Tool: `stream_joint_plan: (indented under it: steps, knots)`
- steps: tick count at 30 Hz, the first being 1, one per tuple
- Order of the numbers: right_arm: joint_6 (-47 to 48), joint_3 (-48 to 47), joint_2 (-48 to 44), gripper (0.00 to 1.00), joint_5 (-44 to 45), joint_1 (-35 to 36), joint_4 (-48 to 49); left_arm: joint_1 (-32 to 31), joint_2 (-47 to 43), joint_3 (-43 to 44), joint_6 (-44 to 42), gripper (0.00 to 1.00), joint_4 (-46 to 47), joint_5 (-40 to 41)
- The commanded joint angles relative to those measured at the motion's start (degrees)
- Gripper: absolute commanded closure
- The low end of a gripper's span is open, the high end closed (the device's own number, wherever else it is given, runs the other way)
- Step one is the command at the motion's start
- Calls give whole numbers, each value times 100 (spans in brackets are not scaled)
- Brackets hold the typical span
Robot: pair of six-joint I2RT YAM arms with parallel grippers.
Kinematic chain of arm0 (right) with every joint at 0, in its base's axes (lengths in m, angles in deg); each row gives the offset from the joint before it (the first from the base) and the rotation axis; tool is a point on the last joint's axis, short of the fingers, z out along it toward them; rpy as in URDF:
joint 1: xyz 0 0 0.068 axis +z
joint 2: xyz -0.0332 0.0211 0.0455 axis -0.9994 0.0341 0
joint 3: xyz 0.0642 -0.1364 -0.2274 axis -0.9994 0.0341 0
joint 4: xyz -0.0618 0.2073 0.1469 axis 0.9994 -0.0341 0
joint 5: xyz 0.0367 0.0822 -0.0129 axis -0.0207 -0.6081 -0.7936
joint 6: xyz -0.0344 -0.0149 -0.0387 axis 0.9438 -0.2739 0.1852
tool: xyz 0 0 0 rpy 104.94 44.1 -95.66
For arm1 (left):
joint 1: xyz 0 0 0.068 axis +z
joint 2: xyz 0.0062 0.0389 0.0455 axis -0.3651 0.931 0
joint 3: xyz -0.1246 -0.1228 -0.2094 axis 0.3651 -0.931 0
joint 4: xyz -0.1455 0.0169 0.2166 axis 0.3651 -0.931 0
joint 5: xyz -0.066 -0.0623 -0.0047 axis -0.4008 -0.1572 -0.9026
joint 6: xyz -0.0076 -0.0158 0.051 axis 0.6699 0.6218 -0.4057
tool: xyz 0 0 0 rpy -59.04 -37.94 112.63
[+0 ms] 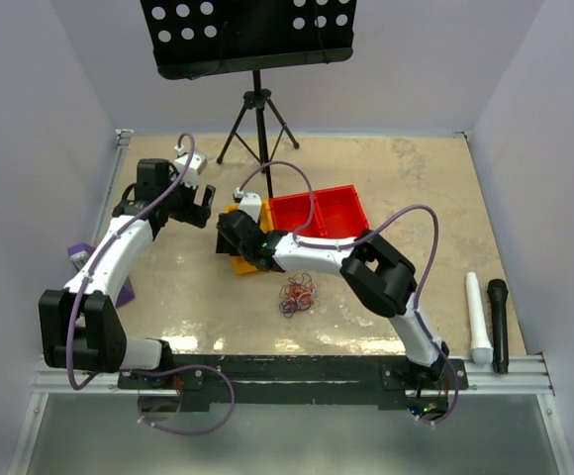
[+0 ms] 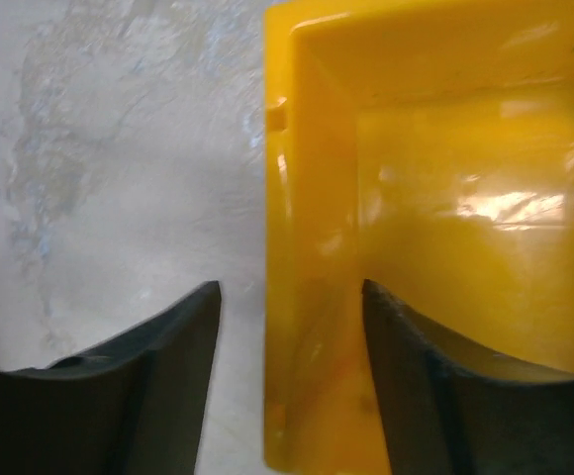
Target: Untangle the cables
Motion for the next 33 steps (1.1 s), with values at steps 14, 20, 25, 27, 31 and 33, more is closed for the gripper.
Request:
stream_joint_plan:
  steps: [14,20,25,27,31,33]
  knots:
    - [-186,2118,-3093,27,966,-20,-120,-1073,-107,-330,256,0,-121,-256]
    - [-37,3121,-4315,25,994,-1179,-104,-1126,631,-111,371,0,11,-134]
    - [297,3289,-4677,25,801,-1550,-7,-1197,1123,136,336,0,143,-213]
    - [315,3333,-4607,25,635,-1550,-33,-1206,1273,127,309,6,213,-283]
    - [-18,3849,-4537,27,-102,-1489,168,-1205,1186,-171,265,25,547,-476]
    - [-203,4106,-4528,27,-114,-1156,380,-1197,1168,-198,195,27,574,-503]
